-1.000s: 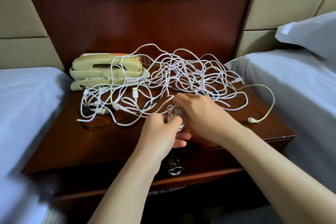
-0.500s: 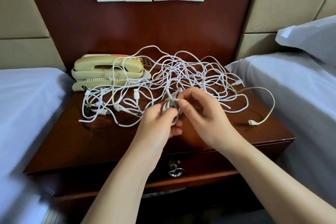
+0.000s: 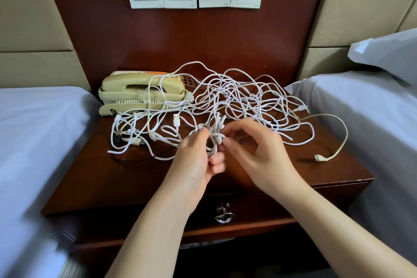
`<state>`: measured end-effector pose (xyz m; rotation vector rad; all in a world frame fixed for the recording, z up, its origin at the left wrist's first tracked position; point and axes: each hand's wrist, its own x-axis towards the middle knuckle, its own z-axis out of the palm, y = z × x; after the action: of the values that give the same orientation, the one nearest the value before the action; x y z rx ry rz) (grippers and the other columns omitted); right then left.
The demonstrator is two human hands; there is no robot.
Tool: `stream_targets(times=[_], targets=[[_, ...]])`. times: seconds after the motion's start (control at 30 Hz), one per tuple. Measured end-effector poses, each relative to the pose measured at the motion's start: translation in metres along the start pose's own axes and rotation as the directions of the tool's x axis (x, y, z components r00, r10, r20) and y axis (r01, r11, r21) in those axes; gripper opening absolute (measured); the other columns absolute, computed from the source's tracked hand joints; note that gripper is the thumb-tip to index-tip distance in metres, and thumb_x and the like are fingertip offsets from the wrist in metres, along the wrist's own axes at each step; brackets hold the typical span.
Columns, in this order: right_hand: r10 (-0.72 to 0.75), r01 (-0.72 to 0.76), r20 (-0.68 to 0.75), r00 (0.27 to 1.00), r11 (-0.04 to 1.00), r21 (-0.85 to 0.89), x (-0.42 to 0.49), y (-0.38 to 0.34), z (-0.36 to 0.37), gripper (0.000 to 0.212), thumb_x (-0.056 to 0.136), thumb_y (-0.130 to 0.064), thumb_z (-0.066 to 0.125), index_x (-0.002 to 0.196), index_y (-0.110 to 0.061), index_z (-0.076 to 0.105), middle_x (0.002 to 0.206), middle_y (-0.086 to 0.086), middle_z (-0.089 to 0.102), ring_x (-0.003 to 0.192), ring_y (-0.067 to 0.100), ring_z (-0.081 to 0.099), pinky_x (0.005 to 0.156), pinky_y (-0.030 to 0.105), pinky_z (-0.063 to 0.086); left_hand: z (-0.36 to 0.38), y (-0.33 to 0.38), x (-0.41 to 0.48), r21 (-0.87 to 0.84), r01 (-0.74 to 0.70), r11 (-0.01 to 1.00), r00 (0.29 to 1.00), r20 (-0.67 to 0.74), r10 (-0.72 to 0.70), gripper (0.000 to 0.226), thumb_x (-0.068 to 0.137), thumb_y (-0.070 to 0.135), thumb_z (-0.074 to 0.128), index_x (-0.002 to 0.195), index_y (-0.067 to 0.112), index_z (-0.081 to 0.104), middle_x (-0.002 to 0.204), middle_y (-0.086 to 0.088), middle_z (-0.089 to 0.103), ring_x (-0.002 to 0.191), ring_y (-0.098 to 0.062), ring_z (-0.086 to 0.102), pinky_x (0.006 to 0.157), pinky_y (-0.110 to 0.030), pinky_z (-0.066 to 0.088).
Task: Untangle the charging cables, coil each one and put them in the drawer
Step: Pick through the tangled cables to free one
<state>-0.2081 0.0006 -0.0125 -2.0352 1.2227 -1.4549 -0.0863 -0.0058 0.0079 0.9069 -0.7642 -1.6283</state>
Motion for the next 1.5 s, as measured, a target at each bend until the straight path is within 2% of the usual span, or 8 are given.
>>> stream_targets(times=[0.43, 0.57, 0.7, 0.8, 1.0, 1.23, 1.37, 1.5], targets=[[0.067, -0.067, -0.011, 0.998, 0.996, 0.052, 0.005, -0.001, -0.012, 0.016, 0.090, -0.006, 0.061, 0.087, -0.021, 0.065, 0.078, -0.014, 0.065, 0.074, -0.002, 0.061, 0.068, 0.007, 0.042, -0.007, -0.006, 0.002, 0.161, -0.080, 0.984, 0.993, 0.104, 0.063, 0.026, 0.101, 0.016, 0.034, 0.097, 0.007, 0.058, 0.065, -0.002, 0.054, 0.044, -0.009, 0.038, 0.042, -0.021, 0.029], [0.037, -0.036, -0.085, 0.996, 0.999, 0.015, 0.006, -0.003, -0.015, 0.008, 0.091, -0.013, 0.059, 0.089, -0.019, 0.064, 0.078, -0.008, 0.066, 0.072, 0.006, 0.061, 0.064, 0.015, 0.046, -0.016, -0.021, 0.012, 0.616, -0.225, 0.755, 0.974, 0.138, 0.178, 0.026, 0.101, 0.022, 0.034, 0.096, 0.023, 0.059, 0.072, 0.004, 0.059, 0.055, -0.010, 0.048, 0.058, -0.029, 0.038], [0.157, -0.156, -0.010, 0.988, 0.968, -0.198, 0.004, 0.001, -0.010, 0.012, 0.086, -0.030, 0.066, 0.076, -0.024, 0.063, 0.069, -0.008, 0.061, 0.063, 0.009, 0.054, 0.058, 0.022, 0.042, -0.013, -0.031, 0.005, 0.795, -0.281, 0.537, 0.960, 0.228, 0.164, 0.023, 0.100, 0.030, 0.034, 0.105, 0.028, 0.057, 0.094, 0.006, 0.066, 0.086, -0.016, 0.063, 0.081, -0.036, 0.050], [0.207, -0.204, -0.019, 0.978, 0.943, -0.262, 0.003, 0.003, -0.007, 0.020, 0.084, -0.030, 0.066, 0.067, -0.022, 0.058, 0.062, -0.007, 0.056, 0.058, 0.010, 0.050, 0.058, 0.028, 0.042, -0.008, -0.031, -0.001, 0.842, -0.313, 0.439, 0.947, 0.244, 0.208, 0.021, 0.099, 0.023, 0.035, 0.096, 0.020, 0.055, 0.091, 0.004, 0.063, 0.076, -0.008, 0.060, 0.069, -0.022, 0.047], [0.123, -0.140, -0.097, 0.988, 0.973, -0.186, 0.007, 0.002, -0.012, 0.016, 0.092, -0.012, 0.057, 0.079, -0.019, 0.052, 0.085, -0.009, 0.043, 0.068, 0.002, 0.045, 0.061, 0.010, 0.037, -0.009, -0.025, 0.009, 0.753, -0.337, 0.565, 0.941, 0.253, 0.224, 0.023, 0.099, 0.020, 0.035, 0.089, 0.010, 0.053, 0.069, -0.001, 0.053, 0.062, -0.017, 0.047, 0.063, -0.045, 0.040], [0.124, -0.146, -0.113, 0.986, 0.966, -0.212, 0.008, 0.007, -0.009, 0.016, 0.094, -0.012, 0.054, 0.082, -0.022, 0.049, 0.086, -0.006, 0.050, 0.068, 0.009, 0.055, 0.058, 0.012, 0.039, -0.006, -0.021, 0.006, 0.554, -0.276, 0.786, 0.961, 0.181, 0.210, 0.028, 0.098, 0.013, 0.034, 0.084, 0.008, 0.058, 0.057, 0.006, 0.052, 0.051, -0.008, 0.041, 0.050, -0.025, 0.034], [0.311, -0.304, -0.101, 0.945, 0.949, 0.082, 0.012, 0.006, -0.013, 0.007, 0.091, -0.012, 0.060, 0.094, -0.014, 0.054, 0.085, 0.004, 0.065, 0.065, 0.014, 0.067, 0.060, 0.028, 0.056, -0.008, -0.023, 0.005, 0.504, -0.292, 0.813, 0.955, 0.192, 0.225, 0.028, 0.098, 0.010, 0.034, 0.089, 0.005, 0.060, 0.071, -0.008, 0.054, 0.054, -0.011, 0.040, 0.050, -0.024, 0.034], [0.403, -0.396, 0.002, 0.915, 0.897, 0.199, 0.011, 0.007, -0.018, 0.004, 0.092, -0.010, 0.058, 0.092, -0.009, 0.061, 0.075, 0.008, 0.069, 0.065, 0.017, 0.068, 0.064, 0.032, 0.059, -0.011, -0.024, 0.005, 0.544, -0.305, 0.782, 0.951, 0.220, 0.218, 0.030, 0.099, 0.012, 0.036, 0.091, 0.016, 0.064, 0.069, 0.002, 0.063, 0.060, -0.010, 0.053, 0.057, -0.026, 0.044]])
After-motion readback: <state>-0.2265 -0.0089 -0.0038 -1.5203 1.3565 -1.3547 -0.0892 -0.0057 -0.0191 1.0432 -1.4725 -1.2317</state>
